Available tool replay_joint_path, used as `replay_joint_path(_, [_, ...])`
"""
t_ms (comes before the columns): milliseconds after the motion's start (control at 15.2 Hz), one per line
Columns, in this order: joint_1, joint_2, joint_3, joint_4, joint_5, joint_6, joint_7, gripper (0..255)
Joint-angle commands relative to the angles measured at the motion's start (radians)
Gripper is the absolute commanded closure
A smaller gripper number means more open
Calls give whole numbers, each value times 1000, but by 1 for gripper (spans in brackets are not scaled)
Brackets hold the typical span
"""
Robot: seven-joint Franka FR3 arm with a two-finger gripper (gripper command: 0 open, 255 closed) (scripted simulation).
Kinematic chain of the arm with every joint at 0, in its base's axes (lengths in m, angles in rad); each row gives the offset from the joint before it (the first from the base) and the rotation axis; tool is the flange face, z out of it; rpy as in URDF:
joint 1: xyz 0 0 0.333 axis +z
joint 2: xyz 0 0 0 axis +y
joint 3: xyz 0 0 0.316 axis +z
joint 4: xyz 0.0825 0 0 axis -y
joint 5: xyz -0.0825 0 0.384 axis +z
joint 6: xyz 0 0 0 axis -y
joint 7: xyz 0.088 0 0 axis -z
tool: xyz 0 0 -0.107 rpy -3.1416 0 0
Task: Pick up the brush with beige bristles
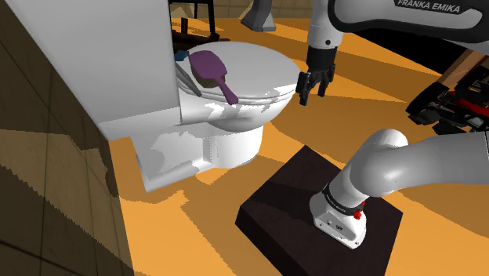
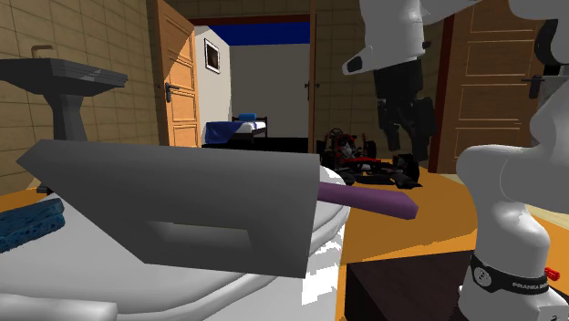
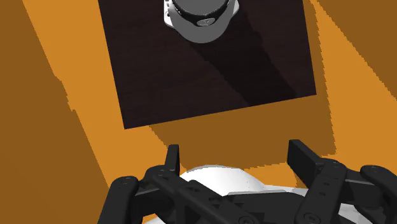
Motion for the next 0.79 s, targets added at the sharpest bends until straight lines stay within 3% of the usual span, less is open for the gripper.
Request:
replay_joint_path(0, [0,0,0,0,0,0,0,0])
replay_joint_path(726, [48,357,115,300,117,89,173,0])
